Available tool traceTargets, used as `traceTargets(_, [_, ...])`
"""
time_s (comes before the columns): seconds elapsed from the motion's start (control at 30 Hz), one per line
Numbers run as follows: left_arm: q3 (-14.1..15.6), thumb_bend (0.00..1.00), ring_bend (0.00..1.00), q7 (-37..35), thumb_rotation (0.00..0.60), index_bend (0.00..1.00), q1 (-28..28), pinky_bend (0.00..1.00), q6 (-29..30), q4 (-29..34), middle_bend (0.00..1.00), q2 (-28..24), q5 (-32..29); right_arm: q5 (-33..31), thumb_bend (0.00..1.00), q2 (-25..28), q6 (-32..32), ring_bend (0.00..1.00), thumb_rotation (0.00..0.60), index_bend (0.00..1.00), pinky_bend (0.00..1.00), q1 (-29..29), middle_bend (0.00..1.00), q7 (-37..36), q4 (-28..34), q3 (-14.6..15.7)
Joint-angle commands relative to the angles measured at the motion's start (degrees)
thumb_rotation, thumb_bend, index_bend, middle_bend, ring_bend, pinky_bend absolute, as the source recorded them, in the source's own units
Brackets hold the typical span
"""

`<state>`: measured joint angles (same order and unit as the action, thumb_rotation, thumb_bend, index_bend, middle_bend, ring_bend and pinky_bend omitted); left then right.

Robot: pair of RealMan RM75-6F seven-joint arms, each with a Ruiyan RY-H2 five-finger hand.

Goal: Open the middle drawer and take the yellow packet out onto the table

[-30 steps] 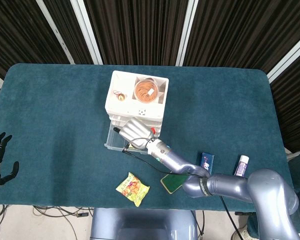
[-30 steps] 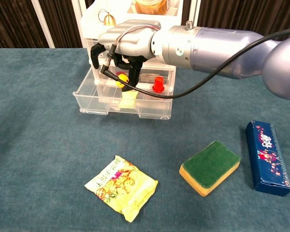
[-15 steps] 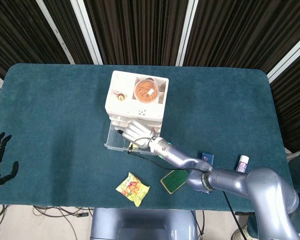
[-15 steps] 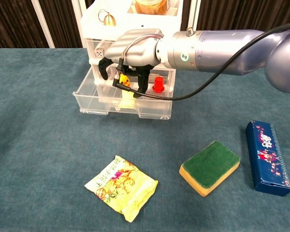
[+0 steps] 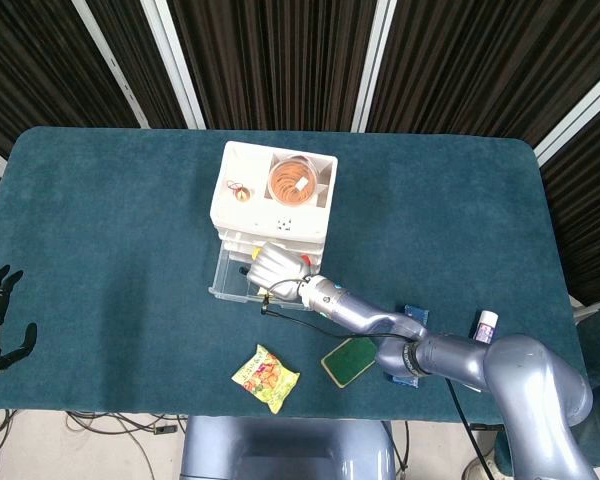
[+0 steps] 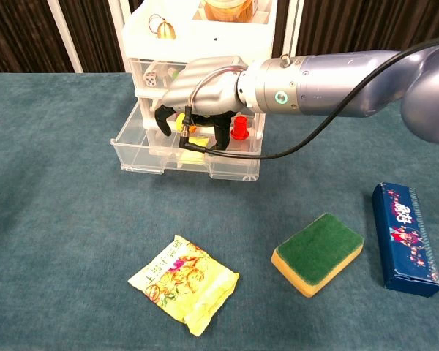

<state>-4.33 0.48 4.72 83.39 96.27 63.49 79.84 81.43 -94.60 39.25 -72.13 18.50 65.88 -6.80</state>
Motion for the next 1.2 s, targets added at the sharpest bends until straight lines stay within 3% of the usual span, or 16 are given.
traceTargets(0.03, [0.0,0.44,0.00,0.0,0.600,0.07,0.0,0.00,0.0,0.0,0.01,0.0,0.0,-0.1,0.32,0.2,-0.8,1.00,0.600,0.35,1.00,-0.2,0.88,0.4,0.2,0.0])
traceTargets(0.3, [0.0,0.44,0.00,-0.1,0.600,0.07,0.0,0.00,-0.2,0.2,0.00,-0.1,-0.3,-0.1,0.36,0.2,-2.1,1.00,0.600,0.43,1.00,-0.5,0.88,0.6,0.5,0.0])
traceTargets(0.97, [-0.1,0.44,0.00,-0.3,0.600,0.07,0.0,0.00,-0.3,0.3,0.00,-0.3,-0.5,-1.2,0.36,-0.7,-4.1,1.00,0.600,0.44,1.00,-1.0,0.88,1.6,-0.7,-0.5])
traceTargets(1.2, [-0.1,0.44,0.00,-0.4,0.600,0.07,0.0,0.00,-0.3,0.3,0.00,-0.3,-0.6,-1.3,0.37,-0.9,-3.9,1.00,0.600,0.50,1.00,-0.9,0.88,1.4,-0.7,-0.7])
